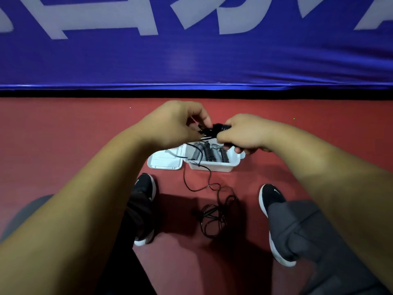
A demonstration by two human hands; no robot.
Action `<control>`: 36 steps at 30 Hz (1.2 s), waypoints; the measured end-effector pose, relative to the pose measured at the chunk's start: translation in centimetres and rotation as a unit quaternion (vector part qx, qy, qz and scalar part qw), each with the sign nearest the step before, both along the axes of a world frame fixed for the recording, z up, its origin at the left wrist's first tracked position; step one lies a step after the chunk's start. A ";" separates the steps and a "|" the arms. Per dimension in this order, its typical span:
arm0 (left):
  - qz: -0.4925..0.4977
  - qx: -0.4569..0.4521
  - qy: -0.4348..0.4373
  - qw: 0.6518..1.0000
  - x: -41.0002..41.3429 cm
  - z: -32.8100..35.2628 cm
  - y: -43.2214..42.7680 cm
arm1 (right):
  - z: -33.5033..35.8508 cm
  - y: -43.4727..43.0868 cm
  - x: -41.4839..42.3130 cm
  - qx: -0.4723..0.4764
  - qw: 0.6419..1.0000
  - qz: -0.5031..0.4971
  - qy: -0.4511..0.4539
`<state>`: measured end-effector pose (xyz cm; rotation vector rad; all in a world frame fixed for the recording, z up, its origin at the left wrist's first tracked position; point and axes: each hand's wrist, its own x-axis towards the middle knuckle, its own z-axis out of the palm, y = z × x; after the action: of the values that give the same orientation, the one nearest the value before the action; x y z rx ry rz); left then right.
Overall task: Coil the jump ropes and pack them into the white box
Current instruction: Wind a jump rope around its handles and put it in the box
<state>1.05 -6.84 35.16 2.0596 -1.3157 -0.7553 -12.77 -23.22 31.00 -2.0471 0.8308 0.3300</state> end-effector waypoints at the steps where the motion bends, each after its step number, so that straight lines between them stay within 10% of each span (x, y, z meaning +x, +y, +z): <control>1: 0.014 0.011 -0.008 1.000 -0.1 -0.3 -0.1 | -0.1 0.0 0.1 -0.018 1.000 -0.016 -0.011; 8: 0.100 0.119 -0.011 0.988 -0.5 -3.4 -1.3 | -0.3 1.2 0.9 0.092 0.979 -0.132 -0.122; 12: 0.176 0.076 0.074 0.979 -0.6 -3.4 -2.0 | 0.1 1.3 0.9 0.191 0.952 -0.154 -0.185; 18: 0.090 -0.001 -0.029 0.996 0.4 -2.1 -1.8 | 0.5 0.7 1.0 0.261 0.906 -0.248 -0.221; 26: 0.005 -0.035 0.210 0.977 0.7 -1.2 -1.0 | 0.6 -0.7 0.8 0.262 0.906 -0.256 -0.212; 36: 0.007 0.050 -0.030 0.998 1.3 -2.2 -1.1 | 1.3 0.4 0.5 0.286 0.905 -0.201 -0.243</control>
<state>2.39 -7.90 32.94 2.1838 -1.3192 -0.7720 -12.26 -22.79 32.25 -1.2832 0.7095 -0.1592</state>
